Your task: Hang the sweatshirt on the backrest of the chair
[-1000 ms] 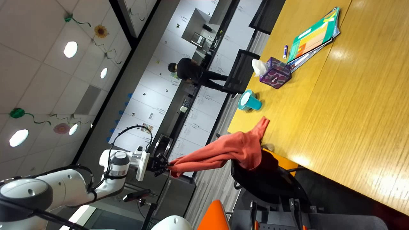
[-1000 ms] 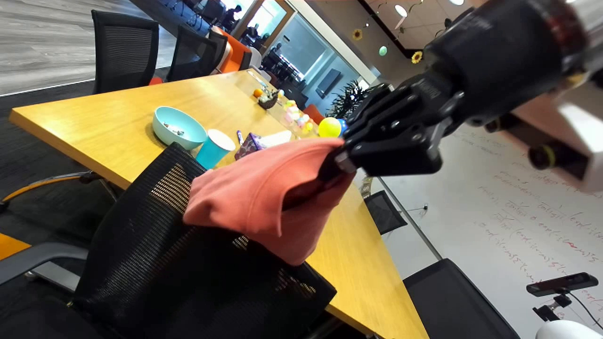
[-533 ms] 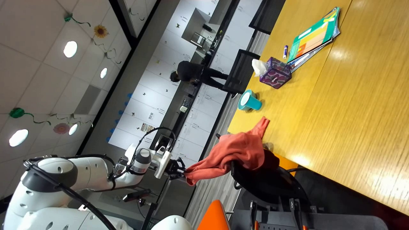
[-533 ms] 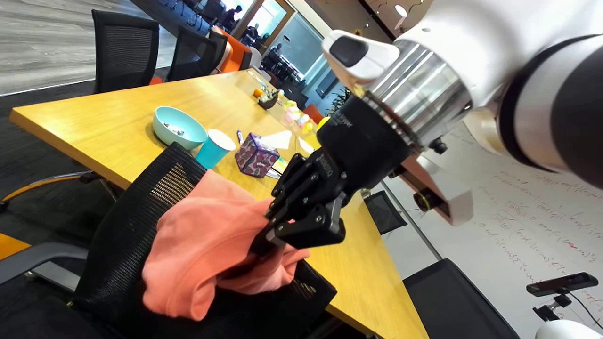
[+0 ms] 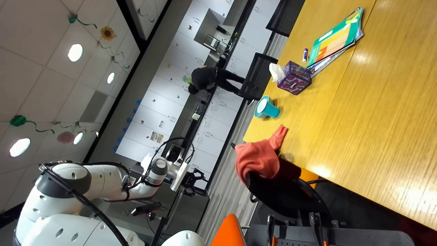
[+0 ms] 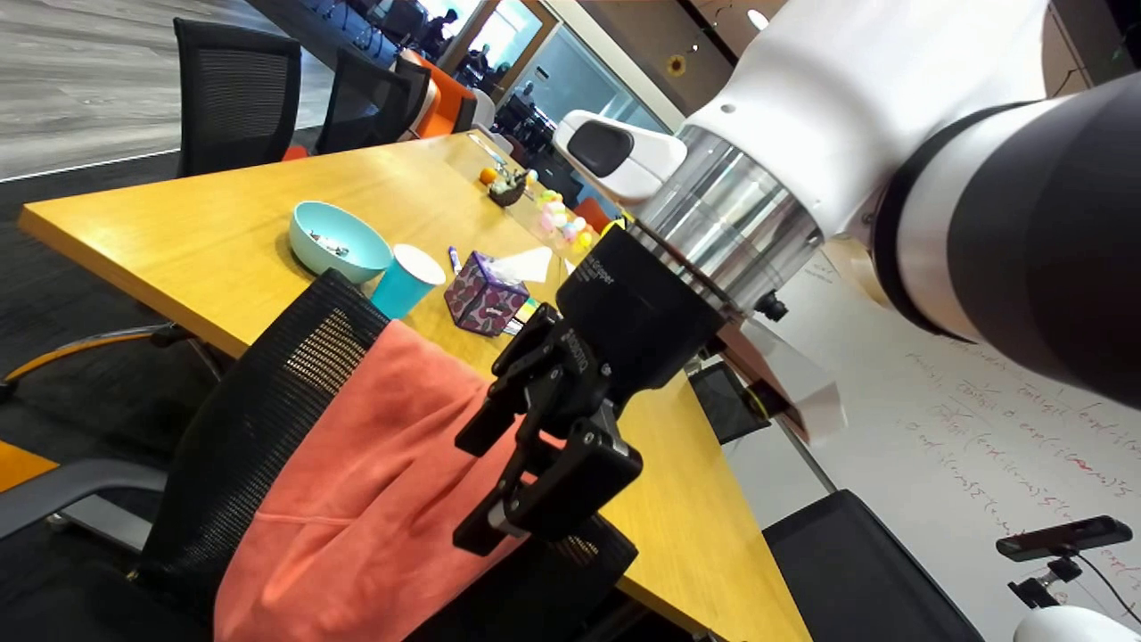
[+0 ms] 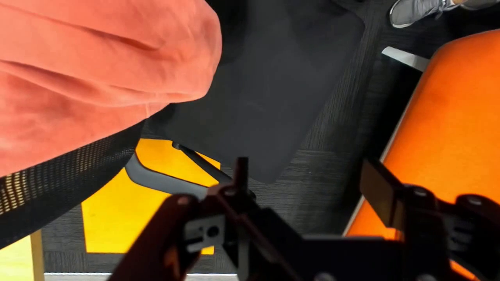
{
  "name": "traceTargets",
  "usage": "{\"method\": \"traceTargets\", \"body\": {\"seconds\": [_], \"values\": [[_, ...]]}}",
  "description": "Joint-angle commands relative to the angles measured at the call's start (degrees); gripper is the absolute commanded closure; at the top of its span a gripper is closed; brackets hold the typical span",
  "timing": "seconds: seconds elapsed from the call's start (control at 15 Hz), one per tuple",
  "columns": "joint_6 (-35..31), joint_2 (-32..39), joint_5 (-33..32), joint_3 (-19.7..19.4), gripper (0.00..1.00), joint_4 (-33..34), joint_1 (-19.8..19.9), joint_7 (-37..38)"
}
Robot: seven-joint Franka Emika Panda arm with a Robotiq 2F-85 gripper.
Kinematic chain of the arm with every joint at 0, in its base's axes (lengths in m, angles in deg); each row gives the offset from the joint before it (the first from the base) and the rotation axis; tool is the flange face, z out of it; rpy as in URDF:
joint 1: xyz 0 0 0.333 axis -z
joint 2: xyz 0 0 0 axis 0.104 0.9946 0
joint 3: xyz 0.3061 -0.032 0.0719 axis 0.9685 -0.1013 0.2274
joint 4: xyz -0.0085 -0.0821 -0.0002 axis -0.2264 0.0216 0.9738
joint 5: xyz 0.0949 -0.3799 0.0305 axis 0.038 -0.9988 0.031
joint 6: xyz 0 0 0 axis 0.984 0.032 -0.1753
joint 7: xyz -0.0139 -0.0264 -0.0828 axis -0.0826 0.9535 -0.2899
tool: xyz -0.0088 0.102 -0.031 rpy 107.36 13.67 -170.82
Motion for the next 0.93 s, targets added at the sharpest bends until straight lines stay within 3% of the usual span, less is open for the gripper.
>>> {"method": "traceTargets", "body": {"seconds": [0.0,0.87], "values": [[1.3,-0.5,-0.6,0.1,0.00,1.0,1.0,-0.3],[0.2,-0.6,-1.0,0.1,0.00,2.0,1.8,0.2]]}}
